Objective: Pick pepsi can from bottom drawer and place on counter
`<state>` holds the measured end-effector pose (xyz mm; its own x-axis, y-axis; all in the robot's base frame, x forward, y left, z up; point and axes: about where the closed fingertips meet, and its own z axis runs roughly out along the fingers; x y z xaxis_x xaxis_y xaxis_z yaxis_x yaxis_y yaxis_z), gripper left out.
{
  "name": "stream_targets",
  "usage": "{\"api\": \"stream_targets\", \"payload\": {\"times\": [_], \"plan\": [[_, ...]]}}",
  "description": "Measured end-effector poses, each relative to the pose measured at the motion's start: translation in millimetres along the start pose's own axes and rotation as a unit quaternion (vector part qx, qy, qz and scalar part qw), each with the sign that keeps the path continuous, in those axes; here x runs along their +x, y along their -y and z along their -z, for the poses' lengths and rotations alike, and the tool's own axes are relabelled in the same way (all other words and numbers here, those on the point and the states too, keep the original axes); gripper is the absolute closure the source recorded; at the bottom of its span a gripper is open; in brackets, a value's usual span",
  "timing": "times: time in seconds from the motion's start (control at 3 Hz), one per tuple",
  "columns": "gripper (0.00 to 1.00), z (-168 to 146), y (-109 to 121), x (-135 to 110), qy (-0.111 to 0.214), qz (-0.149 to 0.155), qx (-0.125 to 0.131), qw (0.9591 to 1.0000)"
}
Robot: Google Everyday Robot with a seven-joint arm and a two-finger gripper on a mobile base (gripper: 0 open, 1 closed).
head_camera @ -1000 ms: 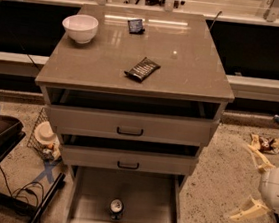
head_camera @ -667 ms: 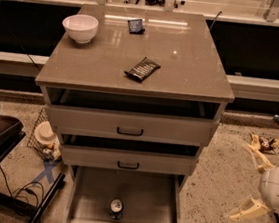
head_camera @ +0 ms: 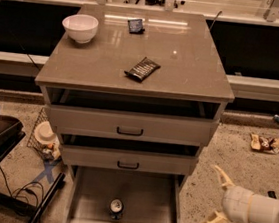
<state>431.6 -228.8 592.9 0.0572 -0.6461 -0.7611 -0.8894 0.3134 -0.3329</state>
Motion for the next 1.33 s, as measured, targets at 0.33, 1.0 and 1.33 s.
{"api": "stream_targets", "payload": {"times": [0.33, 1.0, 1.33], "plan": [[0.0, -52, -23, 41, 0.037, -0.009, -0.008, 0.9992], [0.0, -144, -48, 87, 0.07, -0.021, -0.015, 0.9972], [0.0, -149, -48, 89, 0.073, -0.023, -0.017, 0.9969]]}}
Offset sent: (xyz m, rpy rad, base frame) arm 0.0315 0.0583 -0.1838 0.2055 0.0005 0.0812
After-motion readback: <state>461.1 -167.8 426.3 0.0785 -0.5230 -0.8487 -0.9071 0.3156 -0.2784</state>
